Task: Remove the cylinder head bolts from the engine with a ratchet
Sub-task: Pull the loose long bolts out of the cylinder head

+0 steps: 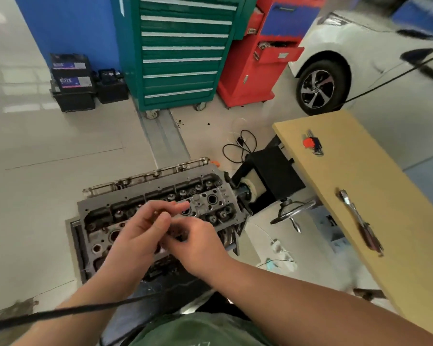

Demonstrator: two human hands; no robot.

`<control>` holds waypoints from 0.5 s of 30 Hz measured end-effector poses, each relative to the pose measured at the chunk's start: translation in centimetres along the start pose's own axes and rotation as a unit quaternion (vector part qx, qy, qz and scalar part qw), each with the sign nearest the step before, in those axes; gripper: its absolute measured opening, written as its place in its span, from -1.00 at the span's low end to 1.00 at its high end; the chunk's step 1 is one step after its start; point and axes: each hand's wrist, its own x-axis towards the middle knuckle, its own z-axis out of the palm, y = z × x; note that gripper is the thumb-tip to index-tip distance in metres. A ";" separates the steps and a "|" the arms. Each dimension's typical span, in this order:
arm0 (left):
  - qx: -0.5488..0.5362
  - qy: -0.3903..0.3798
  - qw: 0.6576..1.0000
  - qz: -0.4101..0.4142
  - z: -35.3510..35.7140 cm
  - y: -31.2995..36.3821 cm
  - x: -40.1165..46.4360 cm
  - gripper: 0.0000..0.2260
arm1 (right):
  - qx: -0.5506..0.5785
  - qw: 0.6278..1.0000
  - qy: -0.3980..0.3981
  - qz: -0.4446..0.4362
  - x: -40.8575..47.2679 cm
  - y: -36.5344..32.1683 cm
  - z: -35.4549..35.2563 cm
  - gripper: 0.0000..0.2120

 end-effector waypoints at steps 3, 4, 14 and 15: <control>0.109 -0.056 0.992 0.005 2.0 0.2 1.1 -0.75 | 0.004 0.998 0.047 0.034 -0.4 0.6 -1.3 -0.71; 0.152 -0.071 0.986 0.008 2.1 0.2 1.5 -0.73 | -0.005 0.997 0.059 0.045 -0.5 0.9 -1.5 -0.67; 0.726 -0.034 0.687 -0.021 -4.7 -6.8 3.8 -0.22 | 0.039 0.990 0.115 0.078 -1.4 3.5 -3.5 -0.71; 0.740 -0.029 0.672 -0.009 -4.8 -7.4 3.7 -0.21 | 0.038 0.990 0.118 0.072 -1.2 3.4 -3.6 -0.75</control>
